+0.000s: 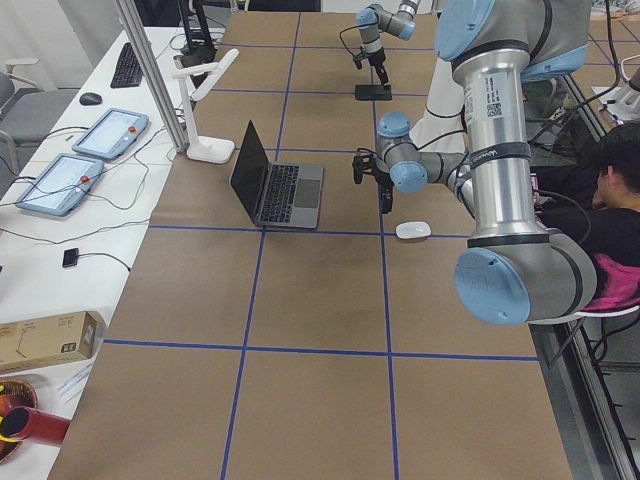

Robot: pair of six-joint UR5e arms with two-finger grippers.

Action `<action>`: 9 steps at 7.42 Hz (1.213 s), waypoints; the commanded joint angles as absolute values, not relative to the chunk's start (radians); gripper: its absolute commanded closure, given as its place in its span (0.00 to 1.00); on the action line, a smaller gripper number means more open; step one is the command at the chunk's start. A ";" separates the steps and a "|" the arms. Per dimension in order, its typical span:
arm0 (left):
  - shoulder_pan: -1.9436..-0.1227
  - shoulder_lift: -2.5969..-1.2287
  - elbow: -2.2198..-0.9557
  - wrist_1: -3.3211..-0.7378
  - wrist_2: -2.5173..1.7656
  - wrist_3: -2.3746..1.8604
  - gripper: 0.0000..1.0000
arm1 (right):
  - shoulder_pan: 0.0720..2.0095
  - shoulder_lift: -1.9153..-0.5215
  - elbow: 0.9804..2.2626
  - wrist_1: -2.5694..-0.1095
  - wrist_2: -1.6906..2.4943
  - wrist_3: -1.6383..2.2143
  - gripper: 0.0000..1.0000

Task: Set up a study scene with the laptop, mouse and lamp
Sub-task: 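Grasp the black pad edge with the right gripper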

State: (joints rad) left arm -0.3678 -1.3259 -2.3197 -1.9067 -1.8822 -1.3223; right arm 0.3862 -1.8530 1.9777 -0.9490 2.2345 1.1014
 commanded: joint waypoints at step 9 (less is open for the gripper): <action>-0.368 -1.325 -2.333 -1.908 -1.884 -1.322 0.03 | 0.428 -1.853 1.994 -0.954 2.270 1.060 0.86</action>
